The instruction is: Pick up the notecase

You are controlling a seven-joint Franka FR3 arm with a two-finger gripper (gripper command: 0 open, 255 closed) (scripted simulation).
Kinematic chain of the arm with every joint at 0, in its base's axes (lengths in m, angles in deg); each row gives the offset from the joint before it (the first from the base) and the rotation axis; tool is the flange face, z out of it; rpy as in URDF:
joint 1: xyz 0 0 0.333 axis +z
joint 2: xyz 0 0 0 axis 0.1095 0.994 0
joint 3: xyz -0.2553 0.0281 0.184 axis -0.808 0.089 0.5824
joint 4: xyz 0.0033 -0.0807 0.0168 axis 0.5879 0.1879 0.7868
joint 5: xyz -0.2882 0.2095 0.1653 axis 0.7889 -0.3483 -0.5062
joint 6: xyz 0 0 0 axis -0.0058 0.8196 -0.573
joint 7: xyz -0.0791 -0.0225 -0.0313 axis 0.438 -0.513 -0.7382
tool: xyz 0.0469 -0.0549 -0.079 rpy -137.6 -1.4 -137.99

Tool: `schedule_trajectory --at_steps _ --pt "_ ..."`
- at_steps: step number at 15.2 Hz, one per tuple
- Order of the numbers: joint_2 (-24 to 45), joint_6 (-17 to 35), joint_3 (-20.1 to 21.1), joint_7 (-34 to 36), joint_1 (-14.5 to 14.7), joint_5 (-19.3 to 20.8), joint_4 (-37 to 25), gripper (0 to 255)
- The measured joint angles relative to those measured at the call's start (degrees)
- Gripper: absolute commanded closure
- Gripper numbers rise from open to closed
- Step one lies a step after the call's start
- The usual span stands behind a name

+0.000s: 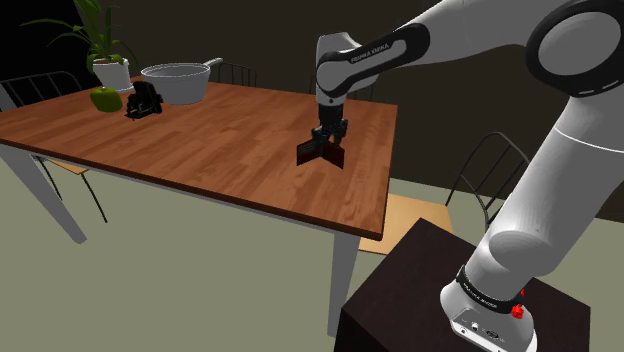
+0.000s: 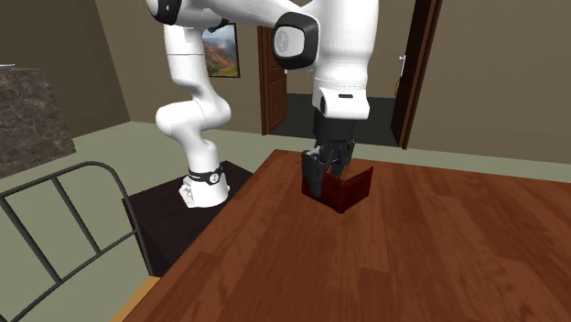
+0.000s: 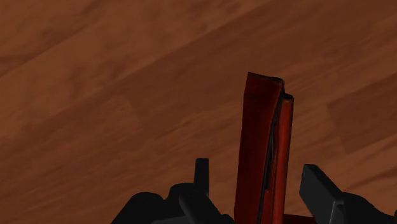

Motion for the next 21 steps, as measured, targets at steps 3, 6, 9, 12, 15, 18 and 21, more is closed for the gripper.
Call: schedule_trajectory --at_steps 3,6,9,12,15,18,21 --pt "0.1 0.1 0.0 0.0 0.0 0.0 0.0 255" --pt "0.1 0.1 0.0 0.0 0.0 0.0 0.0 255" --pt "0.1 0.2 0.0 0.0 0.0 0.0 0.0 255" --pt "-0.4 -1.5 0.0 0.0 0.0 0.0 -1.1 255" --pt "-0.9 -3.6 0.0 0.0 0.0 0.0 -2.7 255" --pt "-1.5 -5.6 0.0 0.0 0.0 -0.1 -4.2 255" --pt "-1.8 -7.9 0.0 0.0 0.0 -0.1 -6.2 255"
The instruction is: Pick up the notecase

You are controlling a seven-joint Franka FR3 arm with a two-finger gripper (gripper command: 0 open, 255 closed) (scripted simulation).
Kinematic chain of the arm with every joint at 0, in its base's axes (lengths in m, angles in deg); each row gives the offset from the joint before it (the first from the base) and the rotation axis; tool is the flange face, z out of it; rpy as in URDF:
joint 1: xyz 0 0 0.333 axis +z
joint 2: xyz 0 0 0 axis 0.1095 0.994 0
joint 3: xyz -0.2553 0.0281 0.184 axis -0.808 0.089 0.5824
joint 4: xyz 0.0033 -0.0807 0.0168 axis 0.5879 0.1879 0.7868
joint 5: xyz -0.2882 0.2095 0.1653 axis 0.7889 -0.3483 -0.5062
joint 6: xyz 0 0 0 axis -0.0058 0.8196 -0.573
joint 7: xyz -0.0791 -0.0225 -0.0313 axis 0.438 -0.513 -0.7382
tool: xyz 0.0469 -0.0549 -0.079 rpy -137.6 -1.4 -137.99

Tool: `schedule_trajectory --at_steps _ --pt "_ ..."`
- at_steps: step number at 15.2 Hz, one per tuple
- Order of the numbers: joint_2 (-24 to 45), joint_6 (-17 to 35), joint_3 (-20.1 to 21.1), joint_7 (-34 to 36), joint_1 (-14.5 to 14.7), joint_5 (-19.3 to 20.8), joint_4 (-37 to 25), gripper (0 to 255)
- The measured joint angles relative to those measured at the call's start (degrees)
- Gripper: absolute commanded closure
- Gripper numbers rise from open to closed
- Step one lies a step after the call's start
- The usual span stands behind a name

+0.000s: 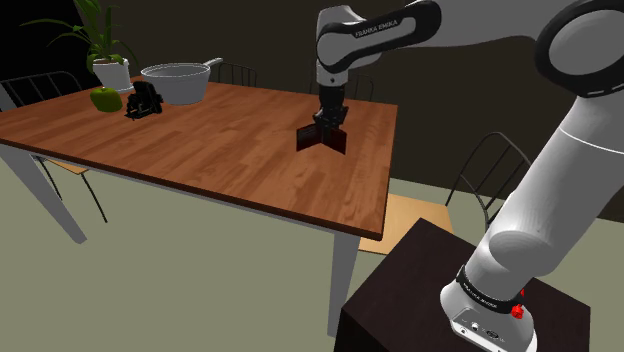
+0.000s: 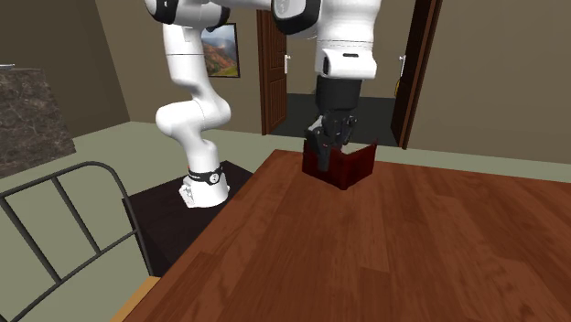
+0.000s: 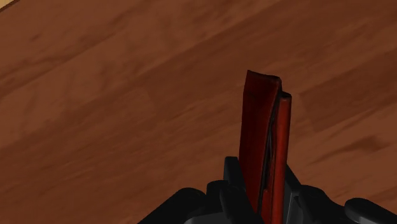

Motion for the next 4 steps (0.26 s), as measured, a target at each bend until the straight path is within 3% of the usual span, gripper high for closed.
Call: schedule_trajectory --at_steps 4 --pt "-0.4 -2.9 0.0 -0.1 0.0 0.0 -2.5 255"
